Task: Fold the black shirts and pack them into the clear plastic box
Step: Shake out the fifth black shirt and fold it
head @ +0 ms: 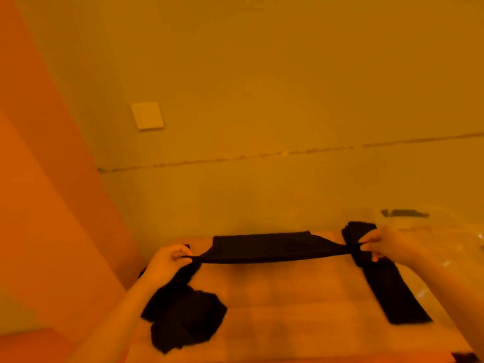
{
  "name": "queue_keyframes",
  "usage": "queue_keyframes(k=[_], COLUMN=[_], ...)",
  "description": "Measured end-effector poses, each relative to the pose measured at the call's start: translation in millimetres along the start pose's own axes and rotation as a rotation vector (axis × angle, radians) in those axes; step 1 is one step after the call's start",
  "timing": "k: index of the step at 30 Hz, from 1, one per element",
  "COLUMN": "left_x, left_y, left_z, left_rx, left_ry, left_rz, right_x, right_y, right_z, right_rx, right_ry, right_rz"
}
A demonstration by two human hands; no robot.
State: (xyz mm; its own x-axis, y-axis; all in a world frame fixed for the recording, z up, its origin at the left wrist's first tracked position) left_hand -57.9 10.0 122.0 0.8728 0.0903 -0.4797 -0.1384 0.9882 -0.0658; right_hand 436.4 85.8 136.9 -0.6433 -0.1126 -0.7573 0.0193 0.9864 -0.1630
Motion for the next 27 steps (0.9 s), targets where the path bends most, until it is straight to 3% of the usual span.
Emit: queue_keyframes(k=[6, 19, 27], left_x=[25.6, 52.8, 61.5], left_y=[-30.9, -88.1, -121.6], left_z=[-40.1, -89.1, -95.8], left_rx=[-0.097, -0.237, -0.26], left_ry=[-0.054, -0.258, -0.108], left_rz=[0.035, 0.073, -0.043], right_x=[33.9, 55.7, 66.1], right_y=[-42.3, -93.2, -127.9], right_z=[54.2, 68.6, 92.8], right_rx=[0.118, 0.14, 0.145], right_ry=[0.031, 0.025, -0.032], right_rz=[0.013, -0.029, -0.124])
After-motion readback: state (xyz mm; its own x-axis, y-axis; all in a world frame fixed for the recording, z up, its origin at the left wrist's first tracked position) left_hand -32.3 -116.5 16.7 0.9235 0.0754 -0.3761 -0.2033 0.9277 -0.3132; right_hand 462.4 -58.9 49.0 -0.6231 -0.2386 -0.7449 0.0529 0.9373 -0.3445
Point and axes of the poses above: each hand's wrist, its own y-axis towards the middle knuckle, its own x-axis out of the palm, z = x × y, the point moved 6 cm from there along y, towards the middle knuckle, and after that the axes turned 3 degrees about -y, right-handed, at the moved point
